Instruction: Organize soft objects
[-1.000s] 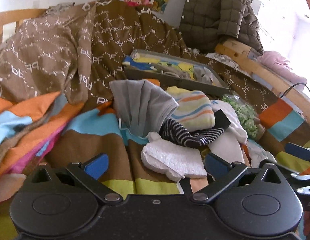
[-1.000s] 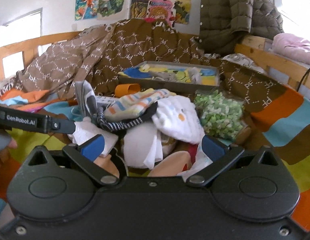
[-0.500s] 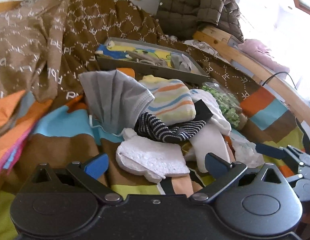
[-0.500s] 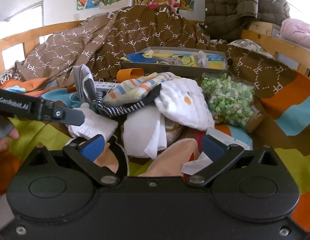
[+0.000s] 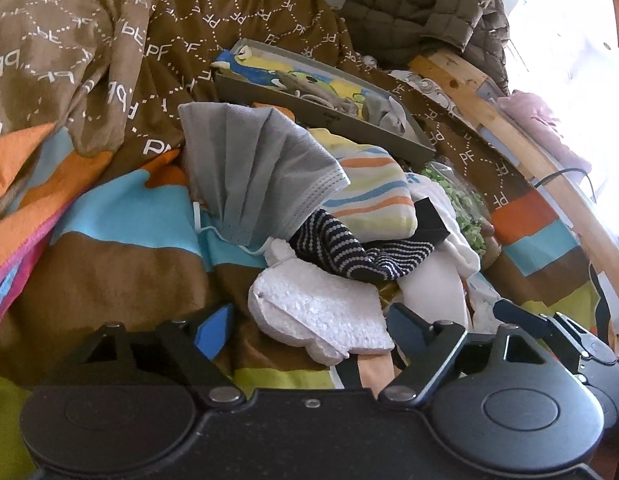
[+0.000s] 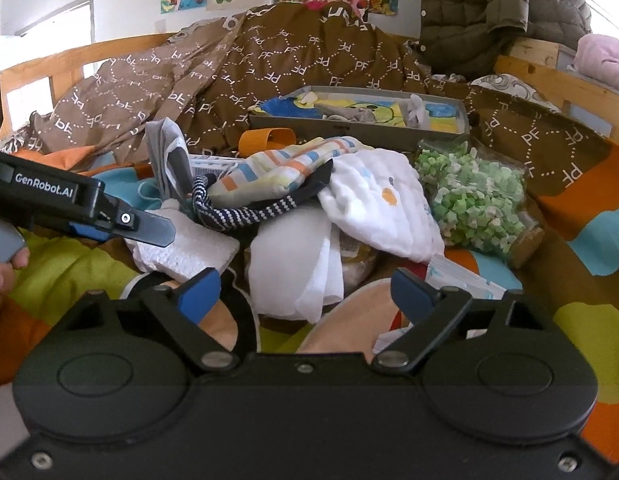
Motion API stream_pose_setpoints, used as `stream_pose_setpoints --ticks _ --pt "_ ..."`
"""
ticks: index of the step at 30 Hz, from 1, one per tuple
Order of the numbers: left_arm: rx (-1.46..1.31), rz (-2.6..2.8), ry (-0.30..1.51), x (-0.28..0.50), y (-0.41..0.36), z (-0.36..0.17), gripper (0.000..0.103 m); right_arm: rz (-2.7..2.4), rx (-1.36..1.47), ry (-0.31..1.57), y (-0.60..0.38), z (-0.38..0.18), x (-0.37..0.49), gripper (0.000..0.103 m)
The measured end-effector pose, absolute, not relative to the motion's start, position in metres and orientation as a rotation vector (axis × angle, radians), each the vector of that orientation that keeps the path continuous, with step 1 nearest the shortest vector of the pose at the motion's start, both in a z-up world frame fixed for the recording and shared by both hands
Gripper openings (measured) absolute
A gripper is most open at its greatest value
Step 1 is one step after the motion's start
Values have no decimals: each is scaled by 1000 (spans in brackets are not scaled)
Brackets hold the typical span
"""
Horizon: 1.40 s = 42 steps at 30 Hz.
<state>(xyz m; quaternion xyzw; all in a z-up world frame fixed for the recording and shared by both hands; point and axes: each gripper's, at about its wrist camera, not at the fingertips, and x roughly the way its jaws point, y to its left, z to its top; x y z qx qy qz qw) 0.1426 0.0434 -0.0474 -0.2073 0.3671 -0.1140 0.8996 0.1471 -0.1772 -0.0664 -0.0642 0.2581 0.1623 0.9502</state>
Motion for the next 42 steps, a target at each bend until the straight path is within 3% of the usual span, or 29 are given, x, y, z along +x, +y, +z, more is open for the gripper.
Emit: stream_pose_setpoints --ticks 5,10,14,19,23,32,42 --pt "-475 -218 767 145 48 -48 70 333 -141 534 -173 -71 155 71" --pt "-537 -192 765 144 57 -49 52 336 -135 546 -173 -75 161 66" --pt "-567 -188 750 142 60 -46 45 345 -130 551 -172 -75 163 57" --pt "-564 -192 744 144 54 -43 42 359 -142 551 -169 -77 162 54" --pt "-575 -174 749 145 54 -44 35 360 -141 553 -171 -78 164 43" --pt "-568 -165 746 137 52 -37 30 385 -157 560 -169 -79 163 30" --pt "-524 -191 737 127 47 -33 28 388 -126 566 -172 -79 168 30"
